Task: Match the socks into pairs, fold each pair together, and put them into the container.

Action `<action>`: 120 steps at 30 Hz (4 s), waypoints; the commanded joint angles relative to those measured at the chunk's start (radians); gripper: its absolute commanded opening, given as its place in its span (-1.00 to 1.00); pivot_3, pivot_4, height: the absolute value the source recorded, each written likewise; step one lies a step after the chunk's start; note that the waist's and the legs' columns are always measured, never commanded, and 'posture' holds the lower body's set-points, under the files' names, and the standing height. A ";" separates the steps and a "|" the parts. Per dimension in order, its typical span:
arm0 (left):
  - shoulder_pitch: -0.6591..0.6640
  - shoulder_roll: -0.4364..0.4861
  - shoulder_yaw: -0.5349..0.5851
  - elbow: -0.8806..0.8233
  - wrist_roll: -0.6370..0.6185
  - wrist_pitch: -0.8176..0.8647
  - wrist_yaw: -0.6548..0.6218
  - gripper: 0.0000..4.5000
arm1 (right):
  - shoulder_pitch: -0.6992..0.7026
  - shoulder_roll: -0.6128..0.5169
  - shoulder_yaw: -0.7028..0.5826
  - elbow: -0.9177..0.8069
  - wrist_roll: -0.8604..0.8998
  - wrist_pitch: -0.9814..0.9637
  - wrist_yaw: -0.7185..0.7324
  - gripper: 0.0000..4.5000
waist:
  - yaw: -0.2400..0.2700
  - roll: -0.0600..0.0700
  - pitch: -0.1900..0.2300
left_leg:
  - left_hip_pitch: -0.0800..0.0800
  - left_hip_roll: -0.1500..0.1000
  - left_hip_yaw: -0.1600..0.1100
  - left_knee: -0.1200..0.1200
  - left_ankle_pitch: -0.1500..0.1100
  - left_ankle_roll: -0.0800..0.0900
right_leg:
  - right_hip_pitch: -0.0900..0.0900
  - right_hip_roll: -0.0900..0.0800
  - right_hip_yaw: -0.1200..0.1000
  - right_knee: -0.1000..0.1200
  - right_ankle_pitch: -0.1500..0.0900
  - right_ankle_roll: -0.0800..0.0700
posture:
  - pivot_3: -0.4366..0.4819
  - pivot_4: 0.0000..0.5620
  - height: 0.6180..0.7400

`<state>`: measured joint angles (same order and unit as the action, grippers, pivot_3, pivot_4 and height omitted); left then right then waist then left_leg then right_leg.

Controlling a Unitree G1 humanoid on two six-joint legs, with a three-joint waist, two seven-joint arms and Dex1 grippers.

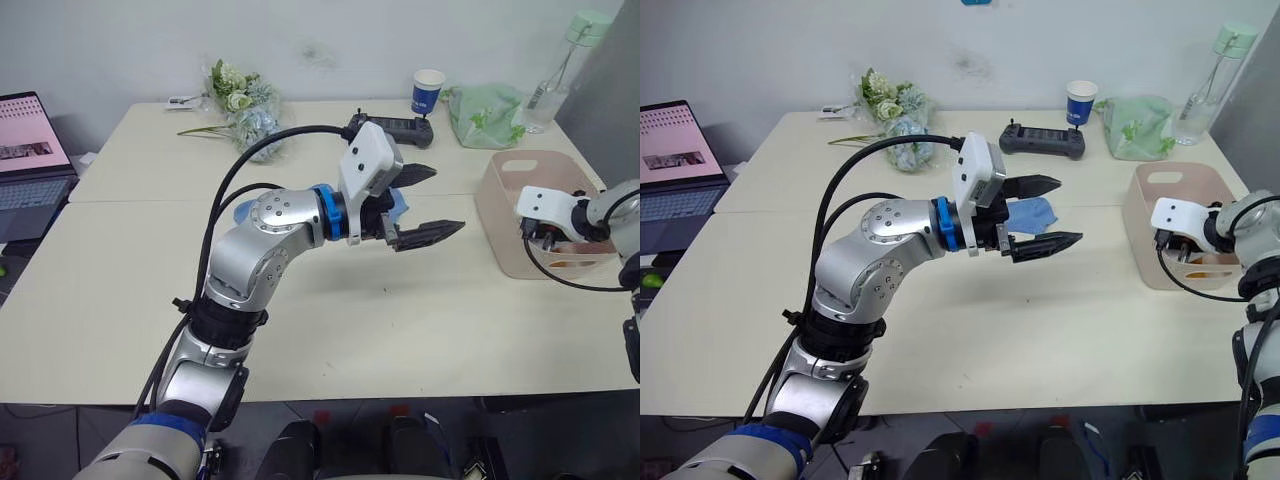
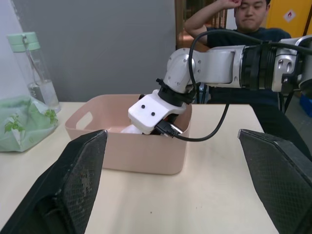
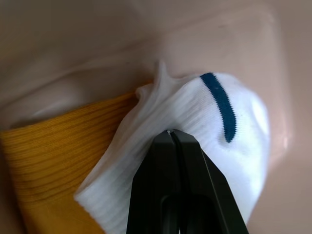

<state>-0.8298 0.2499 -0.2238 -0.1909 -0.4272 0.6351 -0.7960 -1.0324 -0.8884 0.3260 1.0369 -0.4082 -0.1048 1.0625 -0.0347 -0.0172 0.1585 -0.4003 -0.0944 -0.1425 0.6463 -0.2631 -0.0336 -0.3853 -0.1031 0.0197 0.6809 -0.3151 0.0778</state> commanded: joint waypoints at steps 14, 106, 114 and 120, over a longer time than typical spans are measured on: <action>0.113 0.141 0.109 0.004 0.094 -0.155 0.054 1.00 | -0.054 -0.043 -0.180 -0.275 0.117 -0.013 -0.208 -0.56 | -0.014 0.000 0.000 | 0.000 0.001 -0.001 -0.001 0.000 0.000 | -0.002 0.001 0.002 0.001 0.000 0.000 | -0.05 -0.47 1.00; 0.501 0.320 -0.020 0.222 0.470 -0.628 0.103 1.00 | 0.652 0.325 -0.355 -1.371 0.931 1.171 -0.209 -0.99 | 0.007 0.000 -0.002 | 0.001 0.000 -0.013 -0.001 0.000 -0.001 | 0.001 0.001 -0.004 0.000 0.001 -0.002 | -0.05 -0.47 1.00; 0.305 0.240 -0.073 0.557 0.655 -0.870 0.254 1.00 | 0.705 0.279 -0.380 -1.394 0.998 1.191 -0.221 -0.99 | 0.007 0.000 -0.002 | 0.001 -0.001 -0.013 0.000 0.000 -0.001 | 0.002 0.000 -0.005 0.000 0.001 -0.002 | -0.05 -0.47 1.00; 0.246 0.206 -0.069 0.691 0.664 -0.947 0.258 0.32 | 0.711 0.281 -0.376 -1.369 1.005 1.158 -0.237 -1.00 | 0.002 0.000 -0.003 | 0.001 -0.001 -0.013 0.000 0.000 -0.001 | 0.001 0.001 -0.005 0.001 0.001 -0.001 | -0.05 -0.47 1.00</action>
<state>-0.5705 0.4538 -0.2985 0.4787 0.2259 -0.2935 -0.5526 -0.3230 -0.6086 -0.0256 -0.3201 0.5737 1.0761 0.8263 -0.0325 -0.0171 0.1559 -0.3997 -0.0949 -0.1556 0.6459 -0.2627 -0.0342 -0.3841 -0.1025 0.0147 0.6817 -0.3137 0.0764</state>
